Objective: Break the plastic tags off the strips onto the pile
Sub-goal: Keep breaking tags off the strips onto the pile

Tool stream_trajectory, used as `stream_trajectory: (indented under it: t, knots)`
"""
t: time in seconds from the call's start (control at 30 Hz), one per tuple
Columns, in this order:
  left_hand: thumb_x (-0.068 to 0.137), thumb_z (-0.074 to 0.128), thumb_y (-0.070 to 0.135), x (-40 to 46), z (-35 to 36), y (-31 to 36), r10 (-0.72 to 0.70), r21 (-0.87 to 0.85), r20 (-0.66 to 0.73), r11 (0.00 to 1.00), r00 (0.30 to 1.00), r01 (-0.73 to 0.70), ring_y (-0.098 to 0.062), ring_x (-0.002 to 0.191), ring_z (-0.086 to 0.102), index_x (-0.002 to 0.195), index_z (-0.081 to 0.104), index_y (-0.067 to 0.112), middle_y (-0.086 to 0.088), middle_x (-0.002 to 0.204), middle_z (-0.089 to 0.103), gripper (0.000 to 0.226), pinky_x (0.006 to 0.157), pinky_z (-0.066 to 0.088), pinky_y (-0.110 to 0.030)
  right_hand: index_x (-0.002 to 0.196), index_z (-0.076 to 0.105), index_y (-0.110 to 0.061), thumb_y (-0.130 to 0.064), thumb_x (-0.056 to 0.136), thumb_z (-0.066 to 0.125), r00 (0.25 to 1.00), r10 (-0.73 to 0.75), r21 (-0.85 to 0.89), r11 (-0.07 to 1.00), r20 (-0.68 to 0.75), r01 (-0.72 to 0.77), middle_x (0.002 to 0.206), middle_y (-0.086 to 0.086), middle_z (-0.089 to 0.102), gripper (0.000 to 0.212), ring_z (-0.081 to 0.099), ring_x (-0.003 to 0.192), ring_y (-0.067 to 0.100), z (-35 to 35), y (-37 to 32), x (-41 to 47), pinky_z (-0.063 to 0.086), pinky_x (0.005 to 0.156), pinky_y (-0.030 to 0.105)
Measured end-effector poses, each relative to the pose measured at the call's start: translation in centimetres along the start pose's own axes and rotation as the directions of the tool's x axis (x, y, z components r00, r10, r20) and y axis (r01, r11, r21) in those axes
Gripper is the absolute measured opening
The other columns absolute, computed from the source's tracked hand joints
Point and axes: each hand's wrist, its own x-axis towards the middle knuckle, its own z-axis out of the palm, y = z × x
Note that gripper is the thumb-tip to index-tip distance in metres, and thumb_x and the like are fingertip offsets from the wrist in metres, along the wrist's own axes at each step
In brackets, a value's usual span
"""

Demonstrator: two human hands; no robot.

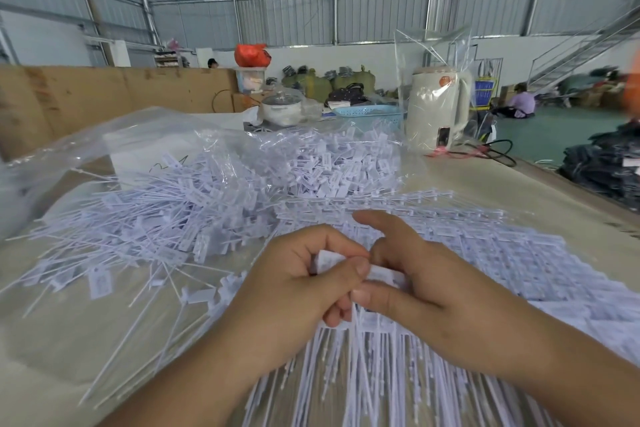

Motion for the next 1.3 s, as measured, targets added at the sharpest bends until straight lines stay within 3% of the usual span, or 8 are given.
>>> stream_trajectory:
  t: [0.1,0.2,0.4,0.53,0.8,0.97,1.1,1.3]
  knots:
    - [0.069,0.070,0.033,0.1,-0.5,0.1,0.045,0.021,-0.072,0.999,0.996,-0.044,-0.011,0.041,0.052,0.074,0.074,0.026,-0.001,0.049,0.058,0.009,0.044,0.044,-0.022,0.094,0.061,-0.033,-0.060,0.091,0.050,0.999,0.044,0.042,0.998,0.023,-0.045,0.065,-0.002,0.051,0.028,0.045,0.054,0.009,-0.9,0.1,-0.2,0.039,0.055,0.032]
    - [0.068,0.069,0.035,0.3,-0.9,0.0,0.058,0.030,-0.100,0.998,0.993,-0.055,-0.013,0.042,0.052,0.076,0.073,0.027,-0.001,0.050,0.059,0.013,0.045,0.045,-0.023,0.065,0.047,-0.018,-0.056,0.089,0.051,0.993,0.113,0.036,0.993,0.037,-0.115,0.055,-0.006,0.037,0.045,0.036,0.051,0.009,-1.3,0.3,-0.4,0.037,0.052,0.037]
    - [0.080,0.071,0.027,0.4,-0.6,-0.5,0.012,0.101,-0.096,0.995,0.995,-0.002,-0.012,0.043,0.054,0.078,0.073,0.031,0.001,0.049,0.059,0.004,0.046,0.046,-0.021,0.064,0.046,-0.018,-0.052,0.087,0.049,0.993,0.106,0.010,0.994,0.045,-0.106,0.052,-0.006,0.039,0.041,0.038,0.048,0.007,-0.9,0.3,-0.2,0.044,0.055,0.038]
    - [0.086,0.068,0.013,0.5,-0.5,-0.5,-0.012,0.097,-0.125,0.995,0.992,0.024,-0.012,0.041,0.054,0.078,0.072,0.028,-0.002,0.048,0.058,0.018,0.045,0.045,-0.018,0.062,0.047,-0.019,-0.051,0.085,0.050,0.979,0.073,0.076,0.995,-0.190,-0.060,0.051,-0.008,0.038,0.040,0.035,0.046,0.004,-1.1,0.1,0.0,0.031,0.046,0.015]
    - [0.088,0.065,0.007,0.1,1.1,-0.4,0.003,-0.079,-0.054,0.997,0.999,-0.007,-0.014,0.043,0.052,0.075,0.074,0.022,-0.004,0.051,0.057,0.022,0.049,0.048,-0.021,0.066,0.047,-0.023,-0.042,0.094,0.043,0.914,-0.001,-0.092,0.995,-0.406,-0.039,0.051,-0.007,0.041,0.034,0.041,0.047,0.011,0.8,-0.4,0.7,0.029,0.045,0.021]
    - [0.082,0.070,0.017,0.1,1.3,-0.5,-0.046,-0.161,-0.088,0.987,0.995,0.031,-0.017,0.042,0.050,0.075,0.072,0.015,-0.008,0.051,0.056,0.008,0.052,0.051,-0.030,0.070,0.046,-0.017,-0.038,0.096,0.038,0.903,-0.056,-0.216,0.975,-0.426,-0.042,0.052,-0.010,0.037,0.035,0.044,0.054,0.017,1.2,-0.7,0.9,0.032,0.049,0.025]
    - [0.064,0.089,0.035,-0.1,1.4,-0.1,-0.028,-0.137,-0.075,0.990,0.997,0.018,-0.017,0.044,0.055,0.070,0.071,0.020,-0.008,0.051,0.058,0.023,0.052,0.052,-0.027,0.069,0.046,-0.015,-0.036,0.099,0.040,0.899,-0.065,-0.235,0.971,-0.434,-0.043,0.052,-0.010,0.037,0.037,0.041,0.049,0.017,1.1,-0.8,1.0,0.032,0.047,0.027]
    - [0.060,0.074,0.033,0.1,1.3,-0.2,-0.032,-0.044,-0.121,0.999,0.992,0.027,-0.017,0.045,0.057,0.071,0.071,0.023,-0.006,0.050,0.059,0.015,0.049,0.049,-0.023,0.067,0.045,-0.020,-0.044,0.095,0.040,0.938,0.023,-0.096,0.994,-0.347,-0.060,0.051,-0.008,0.038,0.038,0.039,0.048,0.012,0.8,-0.5,0.9,0.030,0.047,0.025]
